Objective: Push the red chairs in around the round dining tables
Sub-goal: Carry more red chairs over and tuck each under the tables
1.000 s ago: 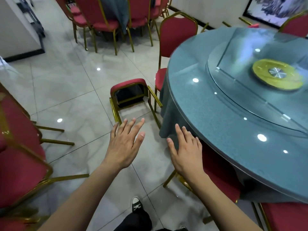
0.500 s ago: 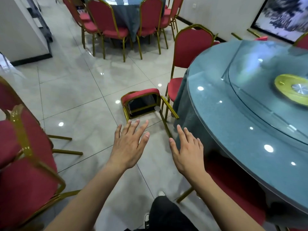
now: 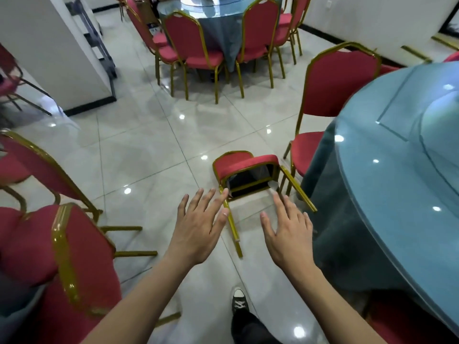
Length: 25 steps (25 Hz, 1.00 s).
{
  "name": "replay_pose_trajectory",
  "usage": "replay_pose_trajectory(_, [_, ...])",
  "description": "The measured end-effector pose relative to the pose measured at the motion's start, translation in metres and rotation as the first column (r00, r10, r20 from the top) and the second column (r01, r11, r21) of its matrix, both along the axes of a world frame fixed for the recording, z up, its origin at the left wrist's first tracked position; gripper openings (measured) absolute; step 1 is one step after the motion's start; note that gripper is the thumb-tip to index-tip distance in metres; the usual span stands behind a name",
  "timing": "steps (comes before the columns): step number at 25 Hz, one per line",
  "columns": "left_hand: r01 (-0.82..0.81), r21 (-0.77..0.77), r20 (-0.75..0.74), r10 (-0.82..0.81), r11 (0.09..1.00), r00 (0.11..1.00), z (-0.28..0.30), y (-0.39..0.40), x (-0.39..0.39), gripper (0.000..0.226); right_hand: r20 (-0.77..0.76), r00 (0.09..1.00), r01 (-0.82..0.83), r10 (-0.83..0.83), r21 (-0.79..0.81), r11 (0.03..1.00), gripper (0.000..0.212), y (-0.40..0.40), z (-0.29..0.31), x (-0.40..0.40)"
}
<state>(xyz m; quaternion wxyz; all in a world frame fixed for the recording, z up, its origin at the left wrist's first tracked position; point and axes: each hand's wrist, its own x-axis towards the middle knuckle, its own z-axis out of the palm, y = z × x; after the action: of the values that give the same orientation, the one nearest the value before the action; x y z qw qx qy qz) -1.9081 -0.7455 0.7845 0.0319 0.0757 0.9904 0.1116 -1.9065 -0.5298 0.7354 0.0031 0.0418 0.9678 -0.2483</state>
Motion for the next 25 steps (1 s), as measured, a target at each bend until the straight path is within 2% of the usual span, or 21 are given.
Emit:
replay_pose_trajectory(3, [0.01,-0.038,0.018,-0.01,0.999,1.0,0.0,-0.024,-0.046,0.072,0.017,1.0,0.001,-0.001,-0.002,1.0,0.068,-0.024,-0.003,-0.05])
replay_pose_trajectory(12, [-0.037,-0.004,0.076,0.037,0.999,0.996,-0.007,-0.076,-0.13,0.068,0.046,0.999,-0.017,0.016,0.032,0.999,0.068,-0.077,-0.012,-0.147])
replay_pose_trajectory(19, [0.063,0.035,0.062,-0.065,0.997,0.996,-0.018,-0.121,-0.228,0.071,0.054,0.997,0.051,-0.053,0.042,0.998,0.072,-0.123,-0.005,-0.213])
replay_pose_trajectory(25, [0.207,0.058,0.022,-0.208,0.977,0.978,-0.015,-0.192,-0.337,0.079,0.01,0.981,0.191,-0.192,0.088,0.978,0.078,-0.197,0.017,-0.29])
